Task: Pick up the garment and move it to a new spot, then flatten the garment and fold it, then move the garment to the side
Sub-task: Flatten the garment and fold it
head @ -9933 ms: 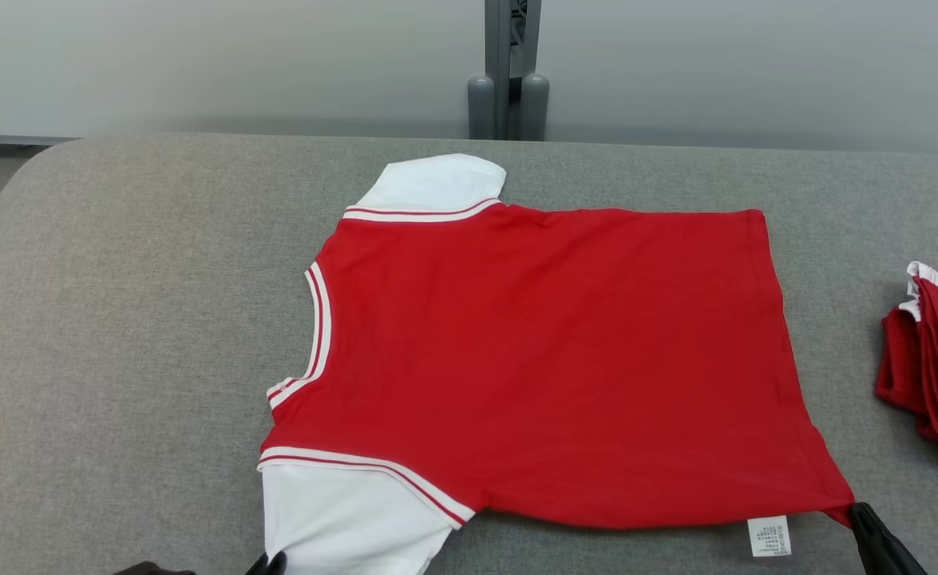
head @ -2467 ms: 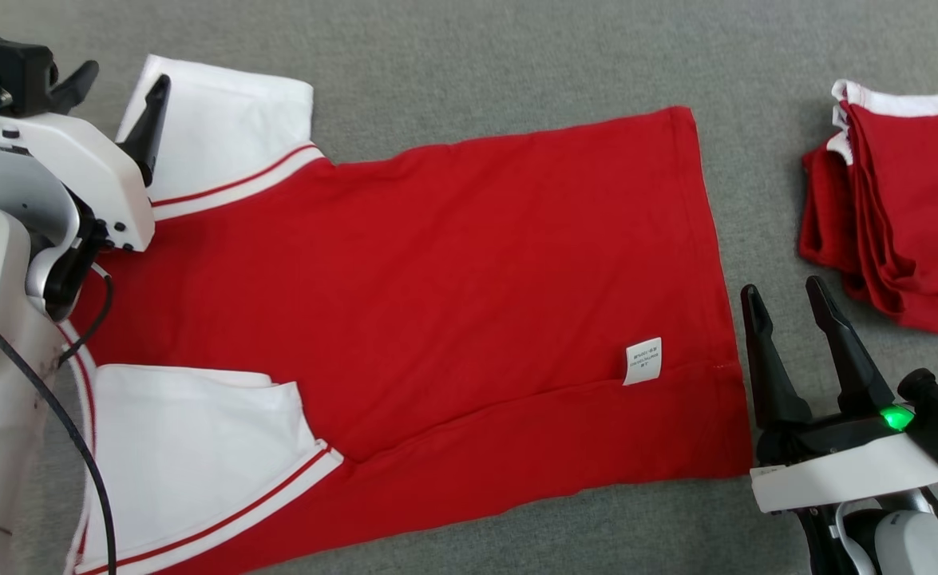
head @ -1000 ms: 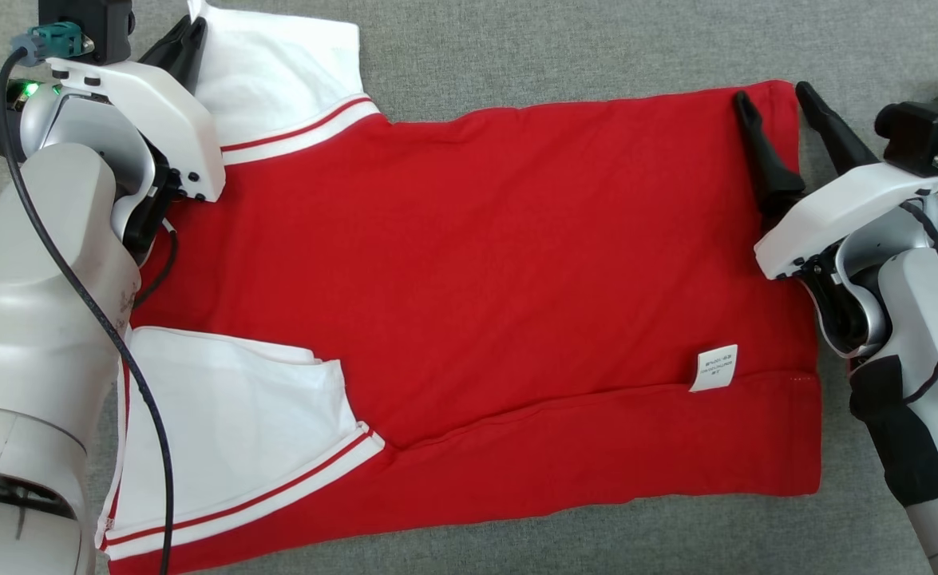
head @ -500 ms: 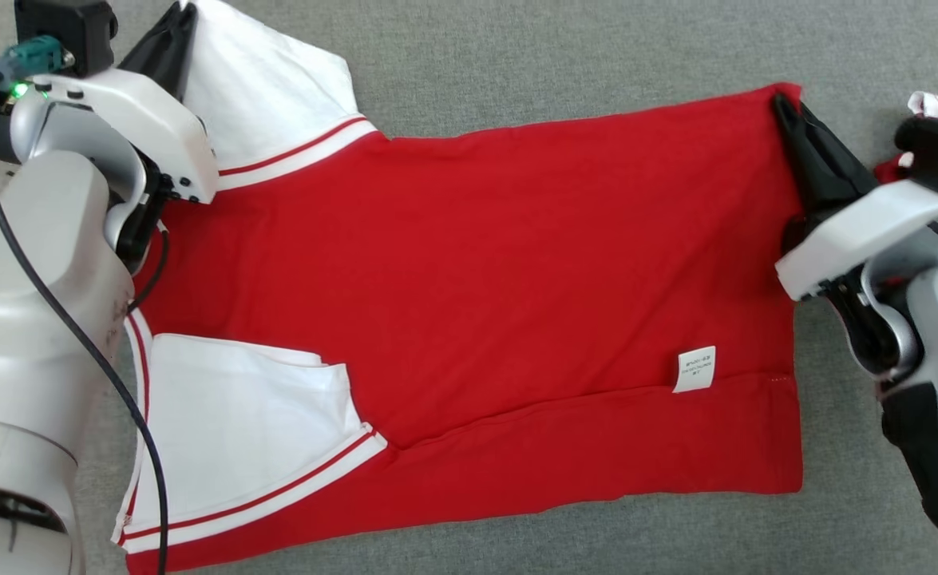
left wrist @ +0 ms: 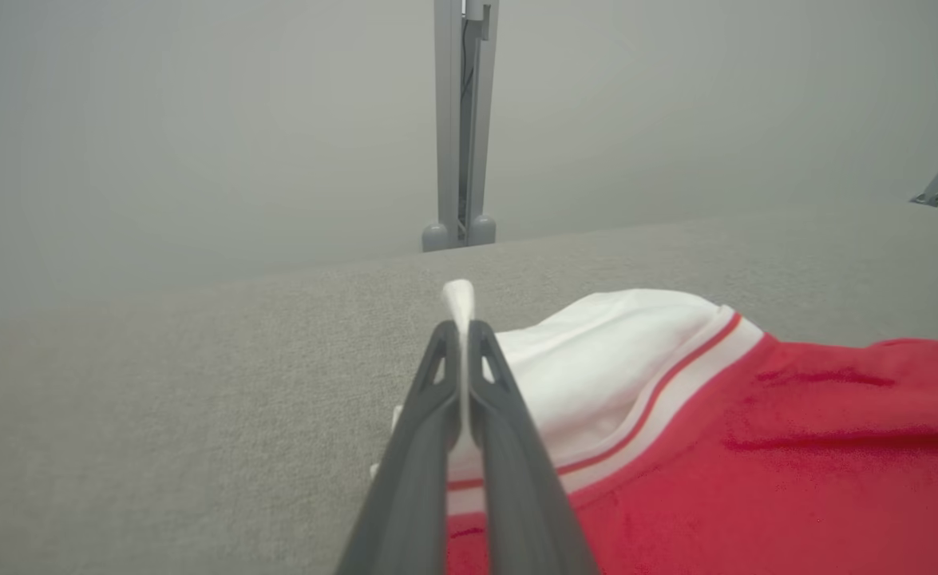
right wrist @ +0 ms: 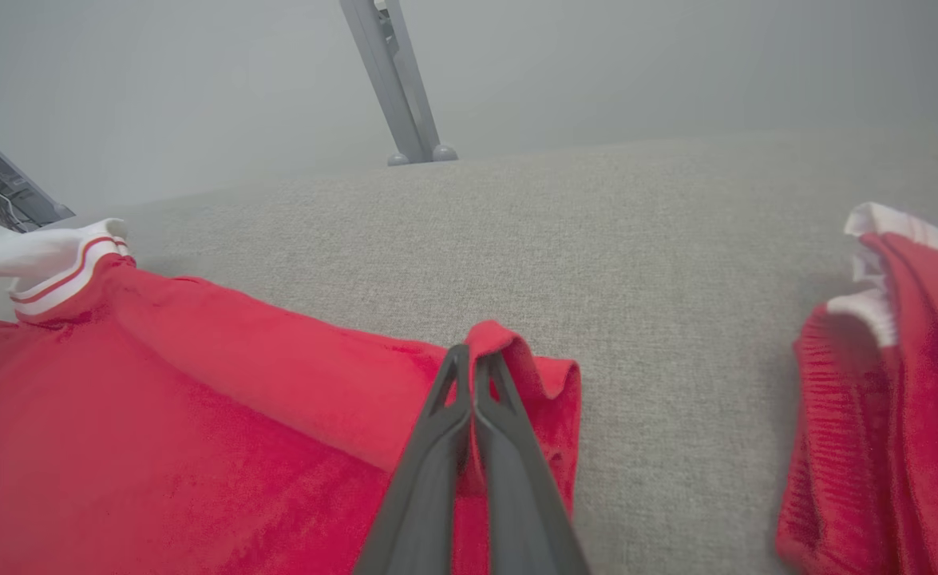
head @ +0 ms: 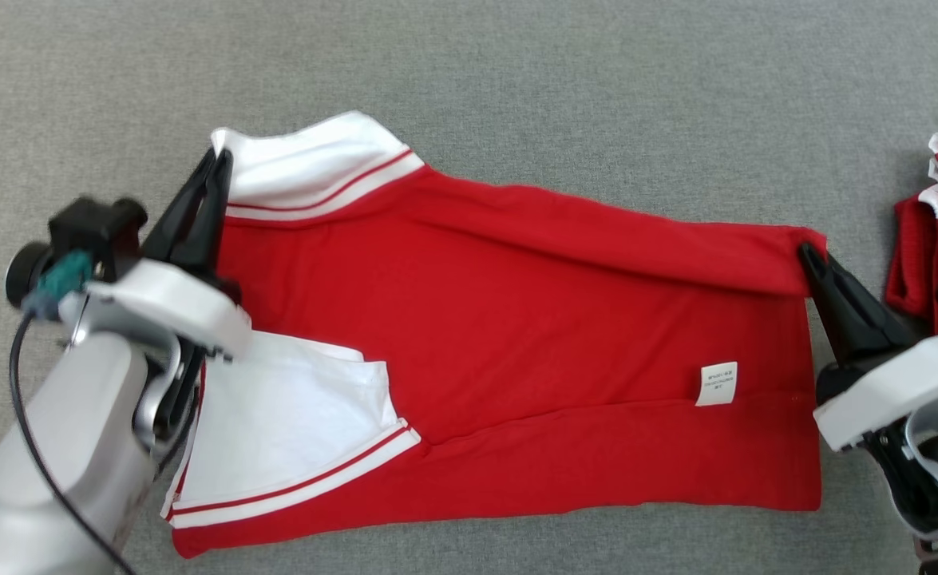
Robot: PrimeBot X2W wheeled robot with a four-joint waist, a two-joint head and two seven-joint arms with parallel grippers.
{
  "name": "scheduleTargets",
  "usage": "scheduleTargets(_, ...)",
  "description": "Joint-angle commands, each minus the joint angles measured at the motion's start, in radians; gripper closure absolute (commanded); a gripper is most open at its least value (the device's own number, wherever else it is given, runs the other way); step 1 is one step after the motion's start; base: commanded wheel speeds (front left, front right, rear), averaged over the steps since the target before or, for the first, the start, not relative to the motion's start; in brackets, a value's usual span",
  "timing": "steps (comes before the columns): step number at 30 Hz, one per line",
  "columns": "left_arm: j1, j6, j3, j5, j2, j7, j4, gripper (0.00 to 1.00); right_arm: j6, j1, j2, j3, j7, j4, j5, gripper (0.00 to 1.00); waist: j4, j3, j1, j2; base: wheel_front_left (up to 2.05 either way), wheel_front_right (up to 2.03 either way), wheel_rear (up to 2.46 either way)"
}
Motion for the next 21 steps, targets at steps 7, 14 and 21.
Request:
scheduleTargets(7, 0.289, 0.161, 0.036, -0.023, 0.12, 0.095, -0.467, 1.0, 0.0, 0.114, 0.039, -0.089, 0.039, -0.072, -0.037, 1.0, 0.025, -0.019, 0.0, 0.0, 0.0, 0.0, 0.0)
scheduleTargets(14, 0.51, 0.286, 0.056, -0.055, 0.184, 0.184, -0.752, 1.0, 0.0, 0.188, 0.091, -0.148, 0.06, -0.095, -0.033, 1.0, 0.051, -0.039, 0.0, 0.0, 0.0, 0.0, 0.0)
scheduleTargets(21, 0.618, 0.32, 0.051, -0.105, 0.18, 0.212, -0.822, 1.0, 0.0, 0.249, 0.123, -0.186, 0.08, -0.103, -0.026, 1.0, 0.056, -0.056, 0.0, 0.0, 0.0, 0.0, 0.0)
